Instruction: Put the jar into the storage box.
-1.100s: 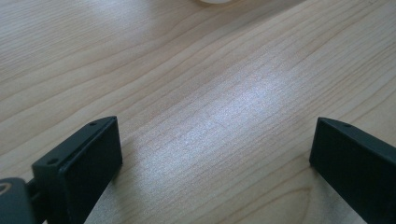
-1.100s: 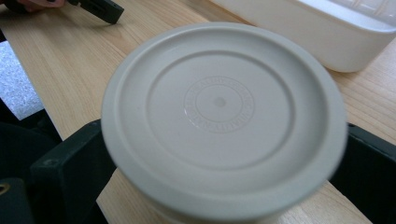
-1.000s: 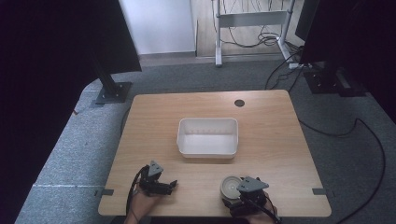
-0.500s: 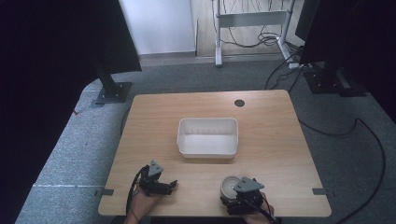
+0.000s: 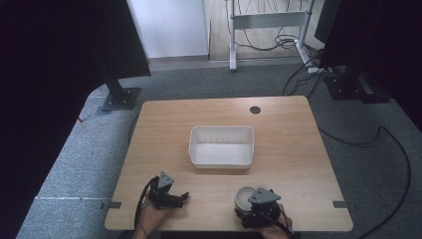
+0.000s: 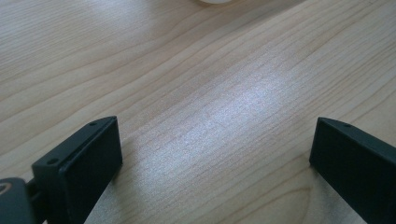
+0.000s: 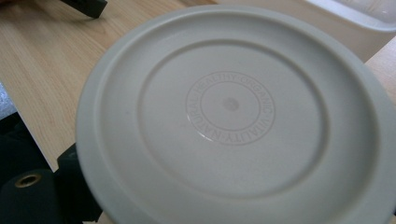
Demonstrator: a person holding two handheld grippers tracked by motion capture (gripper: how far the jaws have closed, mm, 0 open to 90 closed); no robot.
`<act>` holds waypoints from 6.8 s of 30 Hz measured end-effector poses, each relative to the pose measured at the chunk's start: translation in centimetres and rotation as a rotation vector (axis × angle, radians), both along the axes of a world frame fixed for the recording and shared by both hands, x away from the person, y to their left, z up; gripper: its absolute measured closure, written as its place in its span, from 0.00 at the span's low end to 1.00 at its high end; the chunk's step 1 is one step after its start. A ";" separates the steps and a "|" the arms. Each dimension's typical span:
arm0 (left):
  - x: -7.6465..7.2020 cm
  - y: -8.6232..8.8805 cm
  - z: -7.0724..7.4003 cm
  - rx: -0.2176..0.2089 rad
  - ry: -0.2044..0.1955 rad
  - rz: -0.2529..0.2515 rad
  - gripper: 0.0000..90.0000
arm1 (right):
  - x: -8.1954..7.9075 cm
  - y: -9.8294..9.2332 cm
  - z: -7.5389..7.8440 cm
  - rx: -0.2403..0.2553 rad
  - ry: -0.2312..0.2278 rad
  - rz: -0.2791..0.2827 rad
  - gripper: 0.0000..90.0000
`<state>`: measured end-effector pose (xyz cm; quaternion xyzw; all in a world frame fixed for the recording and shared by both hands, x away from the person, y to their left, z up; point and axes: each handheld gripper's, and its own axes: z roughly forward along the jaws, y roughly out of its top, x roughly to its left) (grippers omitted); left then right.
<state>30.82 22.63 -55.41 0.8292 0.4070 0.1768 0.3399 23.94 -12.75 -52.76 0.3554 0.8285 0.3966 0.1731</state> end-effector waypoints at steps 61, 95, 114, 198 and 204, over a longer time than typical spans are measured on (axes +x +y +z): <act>0.0 0.0 0.0 0.000 0.000 0.000 0.02 | 7.0 3.1 3.4 0.069 -0.019 -0.058 0.10; 0.0 0.0 0.0 0.001 0.000 0.000 0.02 | 11.5 5.2 4.2 0.060 -0.031 -0.082 0.10; 0.0 0.0 0.0 0.000 0.000 0.000 0.02 | 14.0 6.4 4.3 0.053 -0.030 -0.104 0.10; 0.0 0.0 0.0 0.000 0.000 -0.001 0.02 | 16.7 6.7 2.2 -0.020 0.007 -0.135 0.03; 0.0 0.0 0.0 0.000 0.000 -0.001 0.02 | 16.2 6.3 2.5 -0.017 -0.001 -0.131 0.03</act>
